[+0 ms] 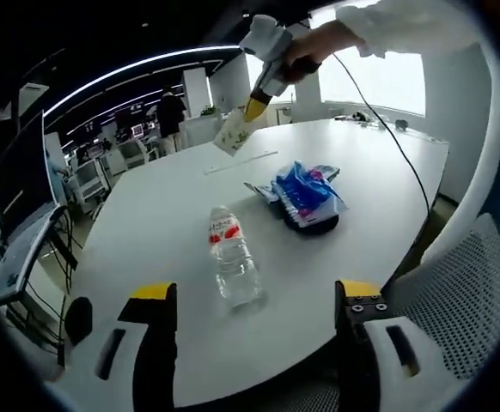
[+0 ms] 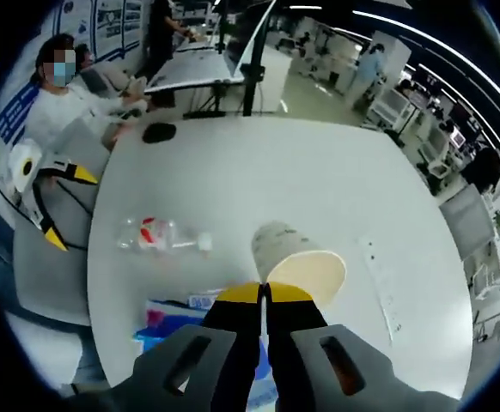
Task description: Arrange the tabletop items into an orderly group along one side of the table until the central work area is clear of visible clutter.
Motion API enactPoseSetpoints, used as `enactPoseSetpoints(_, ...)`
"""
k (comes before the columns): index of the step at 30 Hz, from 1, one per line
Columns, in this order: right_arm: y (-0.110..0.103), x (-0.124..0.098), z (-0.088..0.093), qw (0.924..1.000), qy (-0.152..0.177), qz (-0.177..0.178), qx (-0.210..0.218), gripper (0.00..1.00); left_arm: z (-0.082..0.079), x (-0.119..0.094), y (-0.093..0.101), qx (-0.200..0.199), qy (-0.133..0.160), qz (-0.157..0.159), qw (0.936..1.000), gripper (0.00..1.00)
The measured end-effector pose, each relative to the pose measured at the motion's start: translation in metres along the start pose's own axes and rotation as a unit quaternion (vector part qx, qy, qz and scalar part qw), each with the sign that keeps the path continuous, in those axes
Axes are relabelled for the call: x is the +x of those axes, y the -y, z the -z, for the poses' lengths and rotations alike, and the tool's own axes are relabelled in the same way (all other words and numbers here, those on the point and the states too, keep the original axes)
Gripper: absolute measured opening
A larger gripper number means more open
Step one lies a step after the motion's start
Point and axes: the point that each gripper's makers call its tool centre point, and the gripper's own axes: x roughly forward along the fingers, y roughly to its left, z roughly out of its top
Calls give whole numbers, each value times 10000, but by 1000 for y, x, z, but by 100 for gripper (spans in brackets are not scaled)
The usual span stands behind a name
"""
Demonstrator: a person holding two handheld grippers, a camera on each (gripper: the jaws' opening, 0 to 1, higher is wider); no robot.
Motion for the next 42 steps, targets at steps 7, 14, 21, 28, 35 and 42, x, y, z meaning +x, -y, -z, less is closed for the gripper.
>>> enactPoseSetpoints(7,2,12,9,9993,-258,-181,-197,0,-8,0,-3,-430,228,72,9988,82)
enactPoseSetpoints(14,5,19,20,9954,-678,-299,-600,0,-2,3,4,-159,61,109,9998,81)
enactPoseSetpoints(21,22,26,23,9942,-814,-241,-655,0,-5,2,1,-107,116,53,9999,81)
enactPoseSetpoints(28,29,35,31,9902,-1142,-276,-759,0,-4,1,1,-38,73,33,10000,80)
enactPoseSetpoints(35,34,40,33,9850,-1377,-231,-1015,0,-3,0,-1,-49,62,-28,10000,79)
enactPoseSetpoints(42,37,50,34,9808,-1515,-265,-1197,0,0,0,-3,-27,-14,-75,10000,79)
